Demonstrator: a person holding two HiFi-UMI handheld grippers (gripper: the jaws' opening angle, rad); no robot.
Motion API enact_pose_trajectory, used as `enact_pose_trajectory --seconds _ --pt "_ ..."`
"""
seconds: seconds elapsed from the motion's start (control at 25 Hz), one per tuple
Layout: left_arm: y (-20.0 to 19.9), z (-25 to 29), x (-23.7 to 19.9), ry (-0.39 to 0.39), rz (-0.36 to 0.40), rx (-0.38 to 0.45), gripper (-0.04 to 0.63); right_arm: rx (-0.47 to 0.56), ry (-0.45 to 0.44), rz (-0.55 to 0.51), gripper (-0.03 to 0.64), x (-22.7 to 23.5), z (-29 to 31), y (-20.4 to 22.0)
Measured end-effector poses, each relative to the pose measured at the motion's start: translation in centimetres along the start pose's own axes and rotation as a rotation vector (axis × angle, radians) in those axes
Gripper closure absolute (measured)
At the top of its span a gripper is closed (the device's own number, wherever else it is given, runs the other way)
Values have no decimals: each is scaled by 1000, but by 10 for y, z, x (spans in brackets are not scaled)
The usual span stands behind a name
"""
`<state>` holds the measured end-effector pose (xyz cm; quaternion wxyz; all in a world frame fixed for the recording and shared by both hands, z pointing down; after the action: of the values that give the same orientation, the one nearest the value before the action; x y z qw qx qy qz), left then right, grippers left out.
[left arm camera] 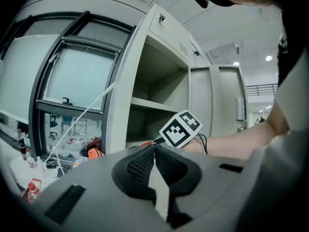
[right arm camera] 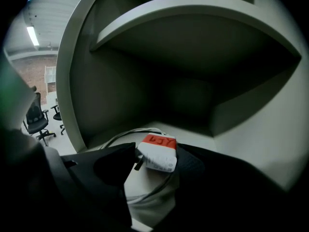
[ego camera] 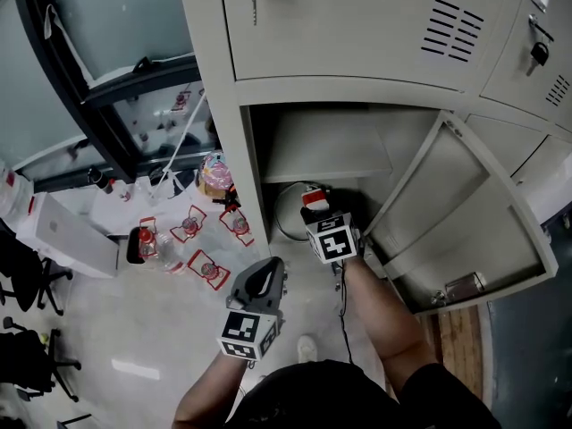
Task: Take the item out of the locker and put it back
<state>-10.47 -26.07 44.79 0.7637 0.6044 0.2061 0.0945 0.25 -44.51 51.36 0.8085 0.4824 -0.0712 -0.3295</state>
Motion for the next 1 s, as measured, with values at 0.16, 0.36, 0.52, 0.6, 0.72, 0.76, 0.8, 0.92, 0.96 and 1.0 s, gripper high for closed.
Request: enact_pose_trajectory --seconds 0.16,0.36,0.52,0.6,0.72,0.76,0.8,0.92,0.96,1.0 --pt "1 -2 -3 -8 -4 -2 584 -29 -4 1 353 -1 3 4" --pt "2 -4 -5 -15 -6 -14 584 -37 -6 7 353 -2 8 7" --pt "3 -4 -7 -19 -8 -14 584 -57 -5 14 351 -1 10 10" --pt "3 -4 -8 -20 -10 -4 584 -59 -10 21 351 -1 10 10" --pt "4 -4 -8 -20 -12 -8 584 -58 -23 31 351 -1 12 10" --pt "4 -4 -8 -20 -12 -12 584 -58 -27 29 351 -2 13 11" --pt "5 -4 -8 -20 -13 -15 584 -63 -29 27 350 -2 14 11" --pt "5 -5 -9 -22 -15 -13 584 -90 -12 23 348 -1 15 15" --pt "6 -6 -9 -22 -16 -13 584 -93 -6 19 347 -1 16 15" --pt "6 -7 -9 -22 -16 -14 584 -93 -4 13 345 -2 15 14"
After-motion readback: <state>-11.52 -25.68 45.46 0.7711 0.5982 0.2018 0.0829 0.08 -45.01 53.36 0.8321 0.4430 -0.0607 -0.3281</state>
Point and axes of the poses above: the fingertips, and each gripper's own axes: z forward along the fingers, x to its right, y out of its underside, the point moved 5 cm from there along -z, backward along the fingers, and after that the axes turned 5 degrees about -z, right-handed, at the moved point
